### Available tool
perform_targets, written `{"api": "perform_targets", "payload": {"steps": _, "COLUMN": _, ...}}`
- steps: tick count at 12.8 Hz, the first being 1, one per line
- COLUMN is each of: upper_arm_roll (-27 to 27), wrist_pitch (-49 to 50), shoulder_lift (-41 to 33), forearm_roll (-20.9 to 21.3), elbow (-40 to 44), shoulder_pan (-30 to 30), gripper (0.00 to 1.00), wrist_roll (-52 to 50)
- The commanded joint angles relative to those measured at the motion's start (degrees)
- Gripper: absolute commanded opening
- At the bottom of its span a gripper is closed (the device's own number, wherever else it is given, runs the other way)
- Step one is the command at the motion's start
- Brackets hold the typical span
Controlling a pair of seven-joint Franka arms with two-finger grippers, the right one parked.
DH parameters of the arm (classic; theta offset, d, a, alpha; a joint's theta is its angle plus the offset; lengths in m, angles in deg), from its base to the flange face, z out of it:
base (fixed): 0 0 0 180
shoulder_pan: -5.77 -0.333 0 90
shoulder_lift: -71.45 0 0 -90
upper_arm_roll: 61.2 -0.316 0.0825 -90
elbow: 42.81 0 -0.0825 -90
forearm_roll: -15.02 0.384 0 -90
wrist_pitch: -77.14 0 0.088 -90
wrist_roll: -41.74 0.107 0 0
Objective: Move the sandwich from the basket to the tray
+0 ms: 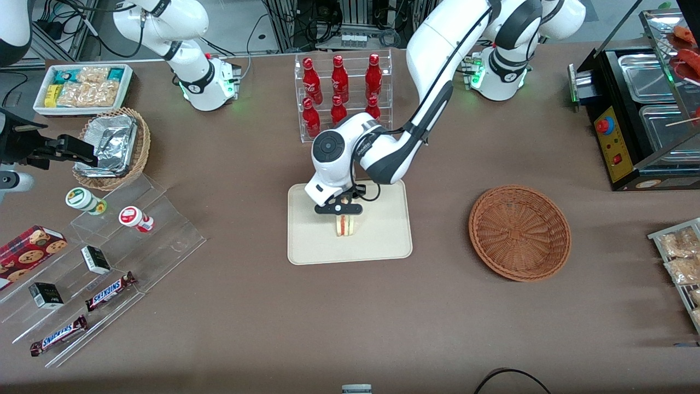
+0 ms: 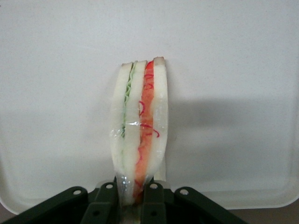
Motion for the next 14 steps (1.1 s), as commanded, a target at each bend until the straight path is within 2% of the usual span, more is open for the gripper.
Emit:
{"api": "perform_targets", "payload": {"steps": 1, "upper_arm_roll": -1.0, "wrist_pitch": 0.6, "shoulder_lift": 0.7, "forearm_roll": 1.0, "elbow": 1.7, "shoulder_pan": 1.0, "gripper": 0.99, "wrist_roll": -2.3}}
{"api": "perform_targets", "payload": {"steps": 5, "upper_arm_roll": -1.5, "wrist_pitch": 5.0, "shoulder_lift": -3.9, "forearm_roll": 1.0, "elbow": 1.9, "shoulder_pan": 0.3, "gripper": 0.99, "wrist_roll": -6.0}}
{"api": "perform_targets", "payload": {"steps": 9, "upper_arm_roll": -6.1, "wrist_pitch": 12.5, "shoulder_lift": -13.4, "forearm_roll": 0.6, "elbow": 1.5, "shoulder_pan": -1.7, "gripper": 0.99, "wrist_roll": -10.1}}
{"api": "perform_targets", "payload": {"steps": 11, "upper_arm_roll": -6.8, "wrist_pitch": 16.5, "shoulder_lift": -19.7, "forearm_roll": 0.1, "elbow": -1.4, "shoulder_pan": -6.8, "gripper": 0.99, "wrist_roll": -8.6}}
{"api": "perform_targets", "payload": {"steps": 14, "upper_arm_roll": -6.8, "wrist_pitch": 16.9, "shoulder_lift": -31.3, "forearm_roll": 0.2, "elbow": -12.2, "shoulder_pan": -13.9, "gripper": 0.99, "wrist_roll": -0.8}}
